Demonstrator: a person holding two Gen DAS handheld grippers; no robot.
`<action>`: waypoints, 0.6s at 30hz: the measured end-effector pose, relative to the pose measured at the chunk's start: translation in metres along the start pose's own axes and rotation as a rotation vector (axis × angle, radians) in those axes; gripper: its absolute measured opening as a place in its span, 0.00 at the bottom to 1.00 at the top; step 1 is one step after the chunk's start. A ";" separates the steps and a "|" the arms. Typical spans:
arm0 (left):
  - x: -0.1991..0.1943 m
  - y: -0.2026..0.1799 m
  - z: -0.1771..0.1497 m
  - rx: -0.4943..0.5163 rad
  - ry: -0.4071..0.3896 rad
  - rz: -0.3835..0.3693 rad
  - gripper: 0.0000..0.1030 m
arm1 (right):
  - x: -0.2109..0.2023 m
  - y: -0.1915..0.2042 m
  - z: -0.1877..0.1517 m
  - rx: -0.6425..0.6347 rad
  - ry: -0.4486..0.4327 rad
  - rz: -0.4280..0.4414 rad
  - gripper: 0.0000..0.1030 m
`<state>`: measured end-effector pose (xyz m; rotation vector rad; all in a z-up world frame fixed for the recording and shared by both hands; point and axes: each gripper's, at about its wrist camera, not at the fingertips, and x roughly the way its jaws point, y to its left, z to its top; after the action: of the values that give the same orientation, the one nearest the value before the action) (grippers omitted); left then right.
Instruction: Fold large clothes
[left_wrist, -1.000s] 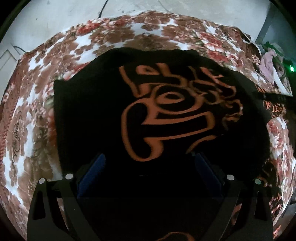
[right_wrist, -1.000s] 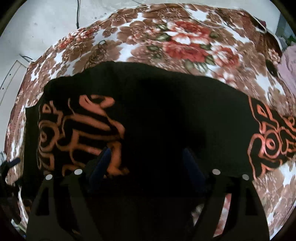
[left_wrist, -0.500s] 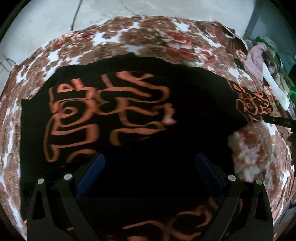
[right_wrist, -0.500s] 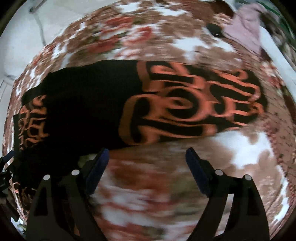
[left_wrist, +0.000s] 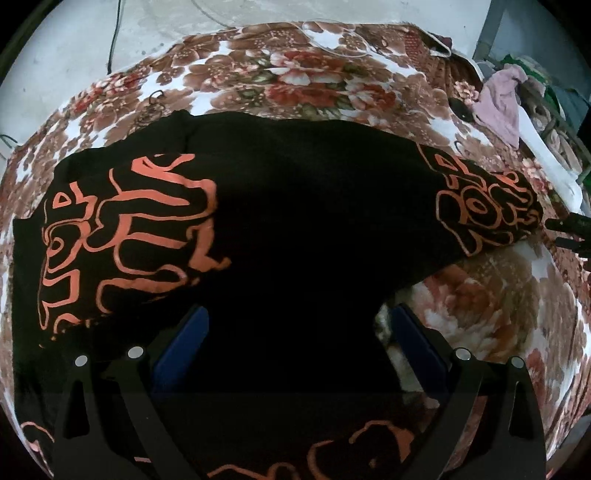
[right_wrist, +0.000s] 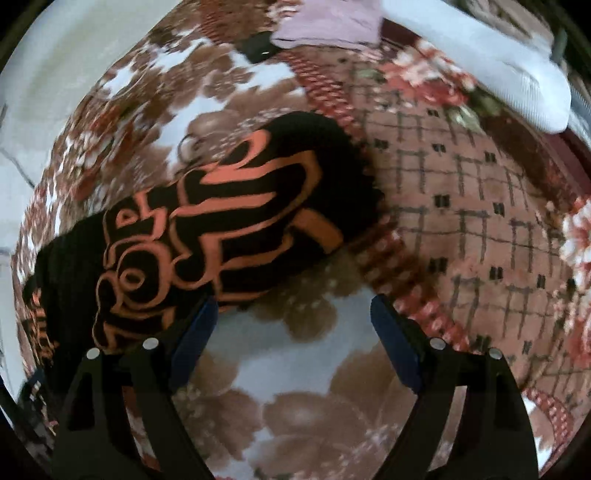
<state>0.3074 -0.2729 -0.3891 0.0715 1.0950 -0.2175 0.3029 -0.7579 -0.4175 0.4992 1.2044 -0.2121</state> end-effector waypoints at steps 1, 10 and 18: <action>0.000 0.001 0.000 0.002 0.001 -0.001 0.94 | 0.004 -0.005 0.004 0.012 0.004 0.014 0.82; 0.010 -0.002 -0.012 -0.023 0.041 0.042 0.94 | 0.040 -0.012 0.033 0.111 0.035 0.126 0.82; 0.016 0.020 -0.022 -0.081 0.050 0.063 0.94 | 0.053 -0.021 0.050 0.153 0.056 0.129 0.49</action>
<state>0.2999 -0.2520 -0.4145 0.0389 1.1483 -0.1147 0.3550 -0.7942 -0.4587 0.7180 1.2108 -0.1817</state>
